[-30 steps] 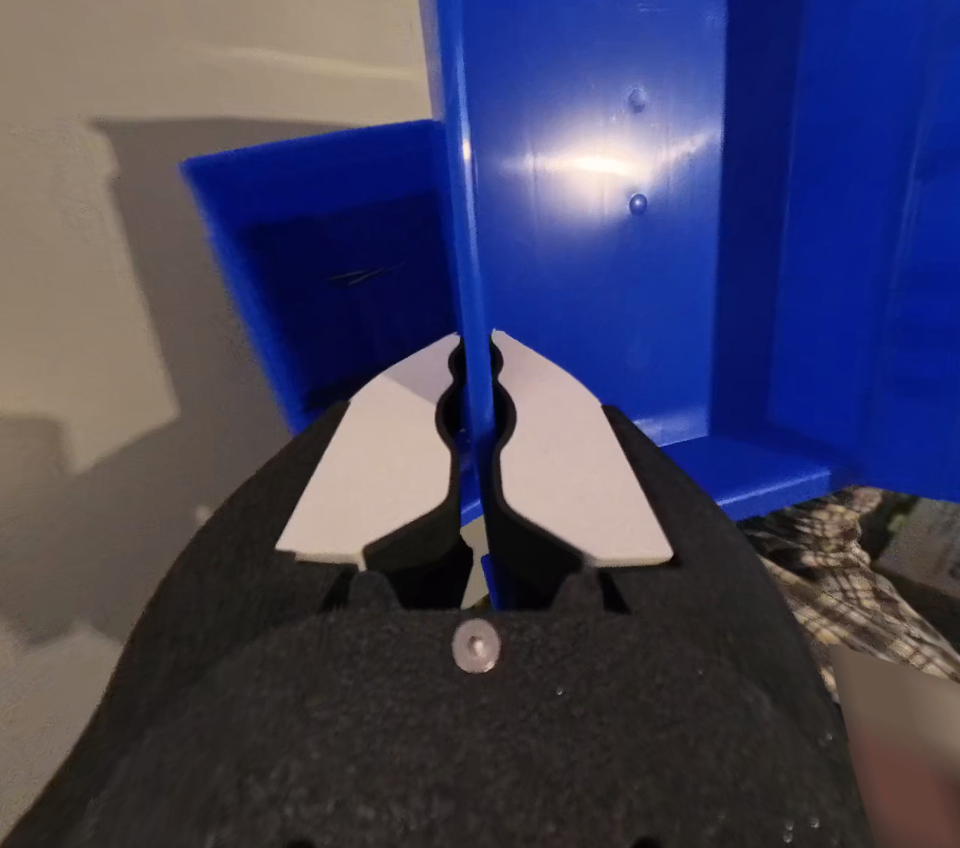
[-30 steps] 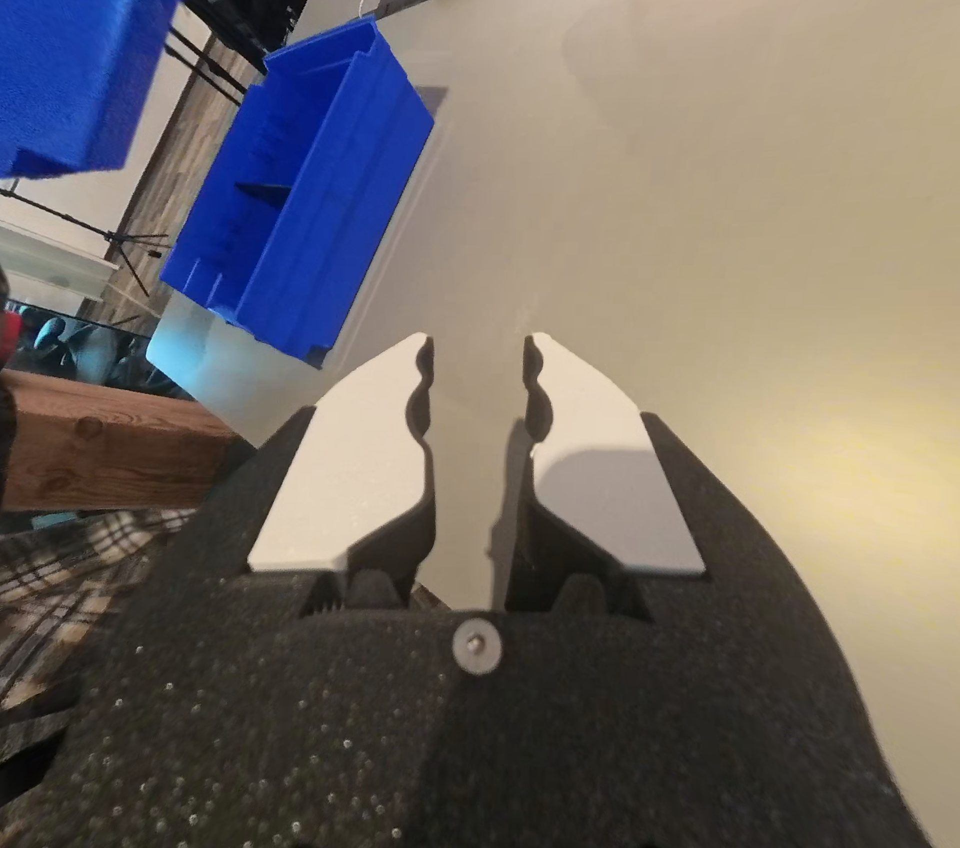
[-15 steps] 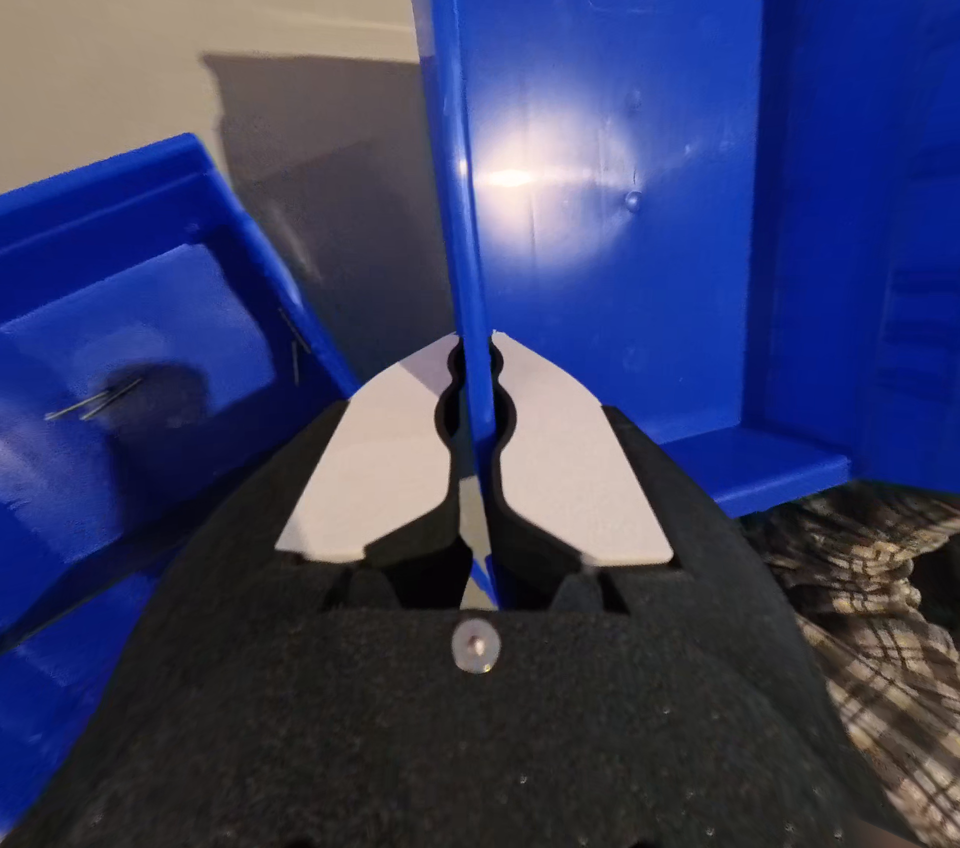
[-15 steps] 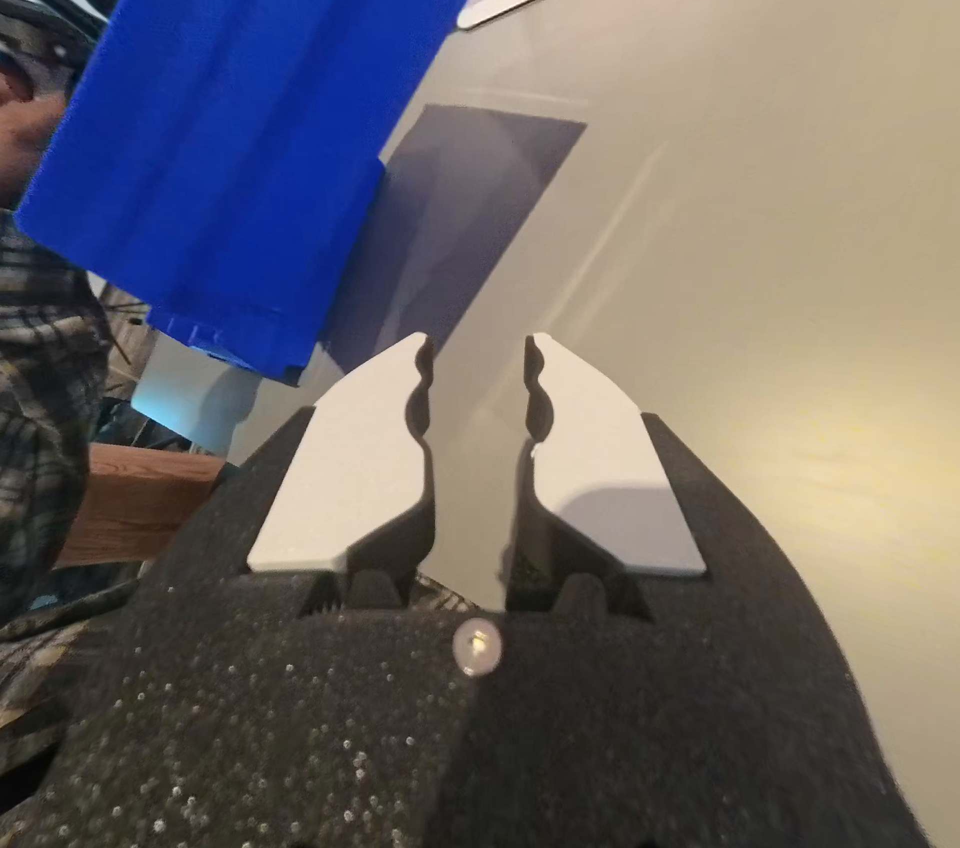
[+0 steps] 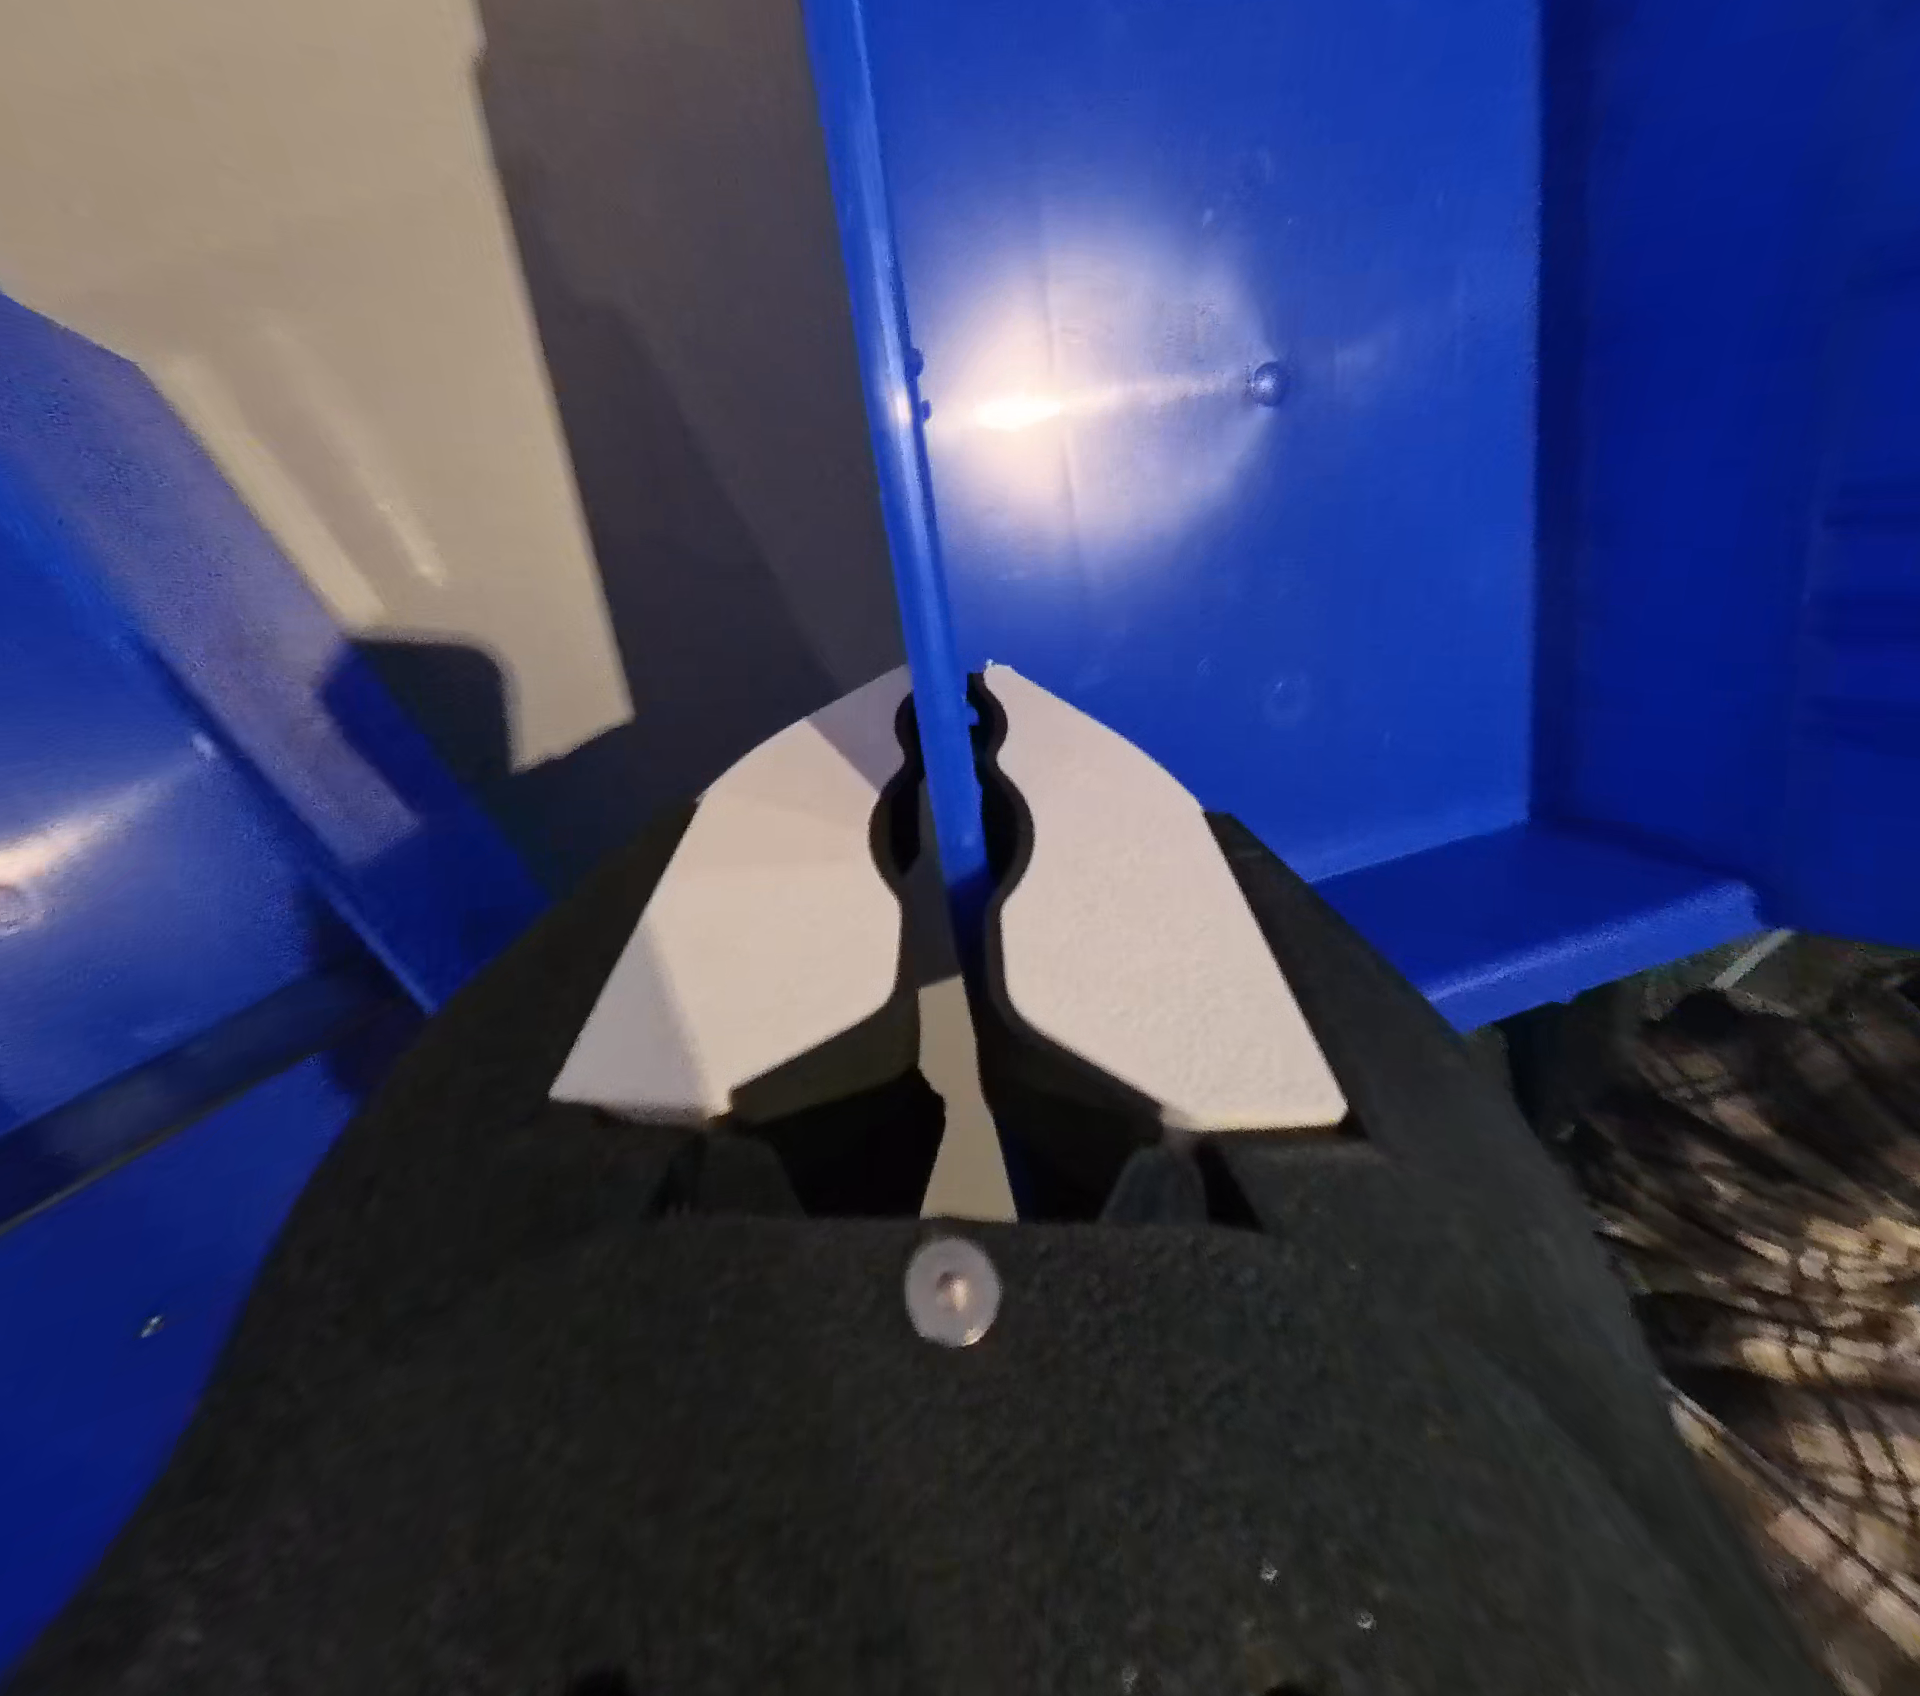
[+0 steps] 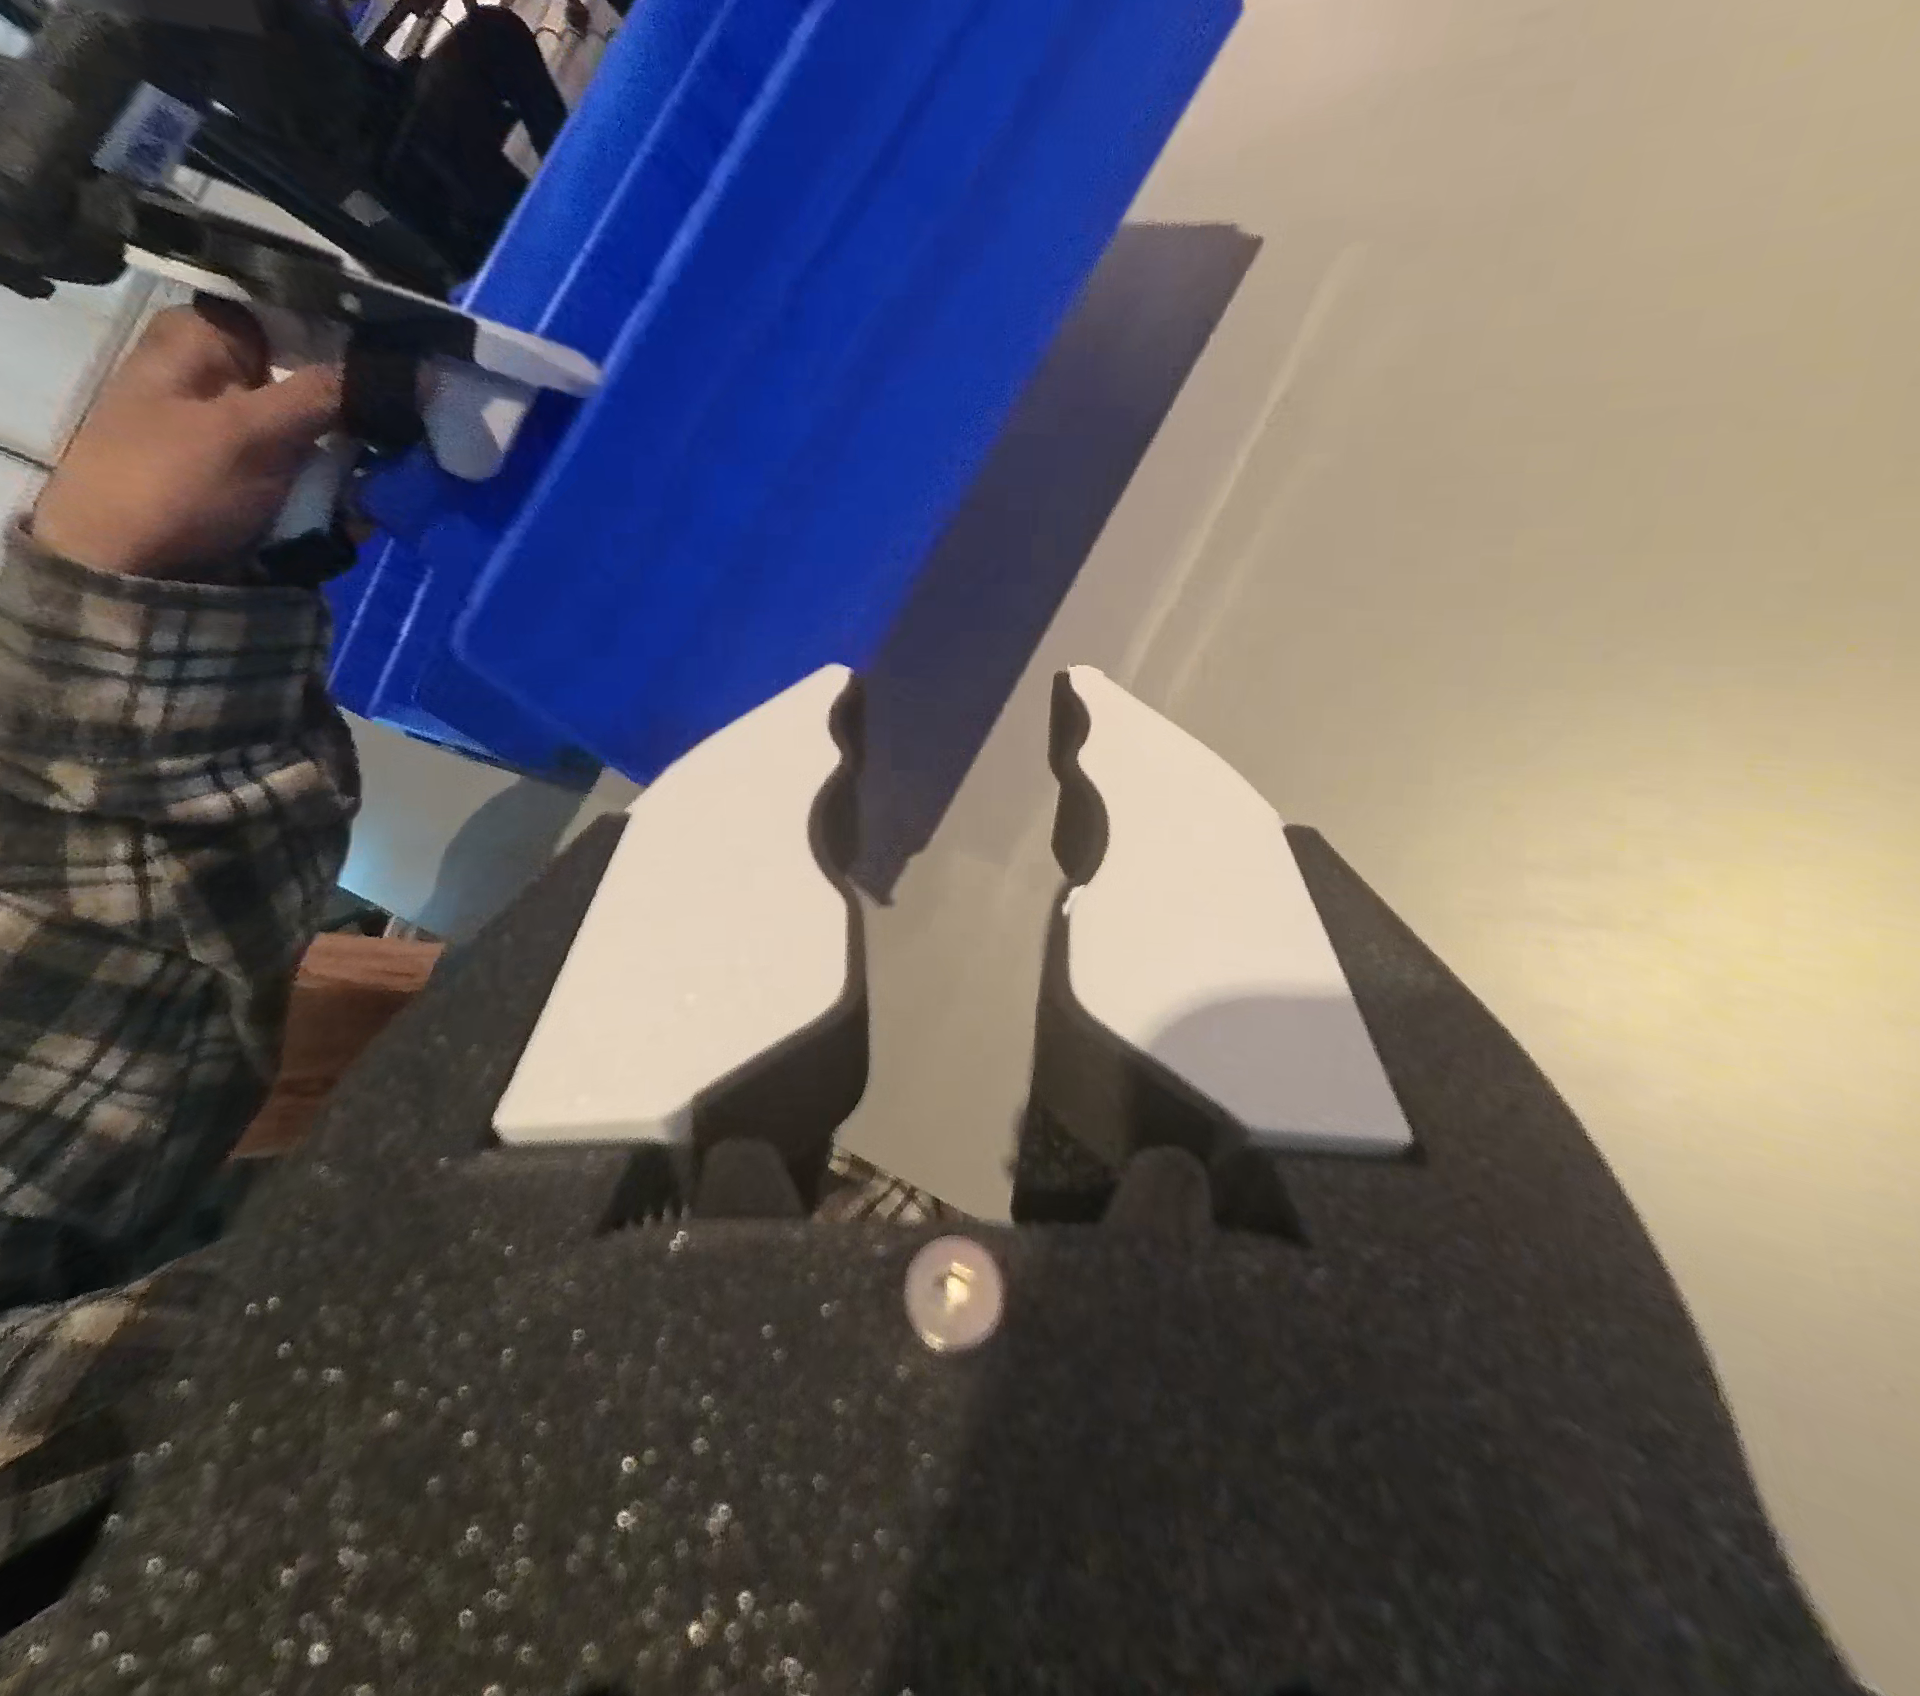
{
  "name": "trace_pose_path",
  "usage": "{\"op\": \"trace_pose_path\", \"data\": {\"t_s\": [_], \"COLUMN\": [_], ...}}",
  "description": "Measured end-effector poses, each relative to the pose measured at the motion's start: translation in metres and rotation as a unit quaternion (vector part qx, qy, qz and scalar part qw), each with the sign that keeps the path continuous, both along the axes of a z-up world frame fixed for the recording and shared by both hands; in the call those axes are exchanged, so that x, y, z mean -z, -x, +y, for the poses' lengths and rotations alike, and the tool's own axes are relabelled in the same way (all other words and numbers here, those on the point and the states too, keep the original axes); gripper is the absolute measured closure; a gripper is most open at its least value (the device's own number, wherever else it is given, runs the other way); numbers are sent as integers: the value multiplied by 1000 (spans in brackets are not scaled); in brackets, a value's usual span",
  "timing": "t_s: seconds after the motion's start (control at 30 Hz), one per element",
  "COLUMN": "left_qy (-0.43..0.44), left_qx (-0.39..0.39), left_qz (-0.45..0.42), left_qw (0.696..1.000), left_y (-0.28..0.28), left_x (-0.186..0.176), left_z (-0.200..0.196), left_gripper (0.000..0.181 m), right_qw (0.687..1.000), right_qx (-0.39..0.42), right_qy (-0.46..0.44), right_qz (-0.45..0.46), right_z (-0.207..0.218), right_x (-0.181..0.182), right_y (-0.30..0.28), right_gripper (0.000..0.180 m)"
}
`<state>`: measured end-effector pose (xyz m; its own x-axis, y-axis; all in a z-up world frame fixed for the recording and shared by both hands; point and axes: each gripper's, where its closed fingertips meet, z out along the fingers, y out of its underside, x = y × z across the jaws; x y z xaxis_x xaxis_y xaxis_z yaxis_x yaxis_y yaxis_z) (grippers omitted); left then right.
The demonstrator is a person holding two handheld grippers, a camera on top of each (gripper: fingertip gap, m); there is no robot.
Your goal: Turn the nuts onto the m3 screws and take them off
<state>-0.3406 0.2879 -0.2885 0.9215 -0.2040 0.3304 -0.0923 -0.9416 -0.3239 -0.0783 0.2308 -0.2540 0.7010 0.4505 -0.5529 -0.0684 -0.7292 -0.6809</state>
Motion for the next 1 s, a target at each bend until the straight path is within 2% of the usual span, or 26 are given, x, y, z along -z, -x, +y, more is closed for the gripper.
{"op": "trace_pose_path", "data": {"t_s": [0.33,0.47,0.63,0.73,0.8,0.9,1.0], "left_qy": [37,33,43,9,-32,-113,-197], "left_qx": [12,15,23,30,43,67,56], "left_qz": [16,14,-40,-64,-91,-122,-130], "left_qw": [999,999,998,997,994,984,970], "left_y": [-26,-32,-42,-44,-44,-30,11], "left_x": [49,56,57,36,8,-44,-88], "left_z": [-11,-13,-19,-18,-20,-36,-61], "left_gripper": [172,166,154,144,132,131,128], "right_qw": [1000,1000,1000,999,998,994,989], "right_qx": [8,9,4,6,10,15,17], "right_qy": [0,0,1,6,17,31,52], "right_qz": [-9,-13,-22,-42,-63,-104,-138], "right_z": [-1,0,2,5,9,20,32], "right_x": [2,3,3,2,2,4,11], "right_y": [-8,-8,-2,0,1,4,9], "right_gripper": [145,143,138,130,125,124,127]}}
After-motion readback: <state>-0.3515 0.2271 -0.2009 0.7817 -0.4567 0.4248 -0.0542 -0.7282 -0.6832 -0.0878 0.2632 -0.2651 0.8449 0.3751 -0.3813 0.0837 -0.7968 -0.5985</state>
